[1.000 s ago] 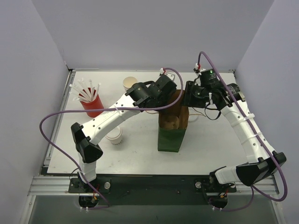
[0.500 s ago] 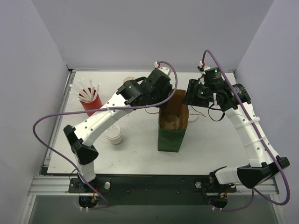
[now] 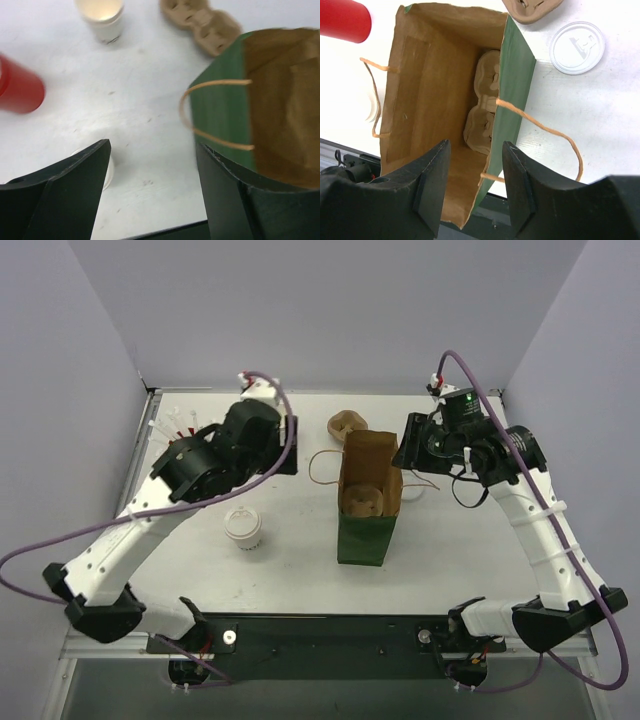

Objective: Pack the takeout coffee

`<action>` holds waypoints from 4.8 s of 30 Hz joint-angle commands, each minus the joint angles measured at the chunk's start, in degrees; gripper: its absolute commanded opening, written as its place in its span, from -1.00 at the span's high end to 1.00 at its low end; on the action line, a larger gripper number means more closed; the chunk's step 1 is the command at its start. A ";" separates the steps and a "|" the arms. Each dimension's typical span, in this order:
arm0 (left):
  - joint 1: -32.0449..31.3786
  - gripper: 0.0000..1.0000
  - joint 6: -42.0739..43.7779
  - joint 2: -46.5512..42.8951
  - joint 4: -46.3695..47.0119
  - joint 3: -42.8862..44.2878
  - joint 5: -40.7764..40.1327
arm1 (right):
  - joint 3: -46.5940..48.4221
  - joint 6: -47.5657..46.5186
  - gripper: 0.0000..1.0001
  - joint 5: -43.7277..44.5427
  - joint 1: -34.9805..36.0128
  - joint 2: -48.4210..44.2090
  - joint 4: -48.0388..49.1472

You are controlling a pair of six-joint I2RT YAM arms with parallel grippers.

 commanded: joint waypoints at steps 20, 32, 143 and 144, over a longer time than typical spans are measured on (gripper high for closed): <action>14.91 -0.90 -3.69 -12.90 7.13 -42.24 6.45 | -0.59 -1.24 0.09 1.34 1.74 -4.86 -2.87; 14.91 -0.95 -5.89 -10.18 5.82 -42.59 1.97 | -1.12 -1.59 0.04 1.43 1.65 -5.48 -2.78; 20.09 -0.68 -2.82 -3.15 2.92 -43.64 10.49 | -4.37 -4.58 0.03 -2.26 -0.54 -7.15 -2.43; 20.09 -0.69 -3.08 -3.32 3.01 -43.91 10.49 | -4.46 -4.58 0.03 -2.17 -0.46 -7.06 -2.43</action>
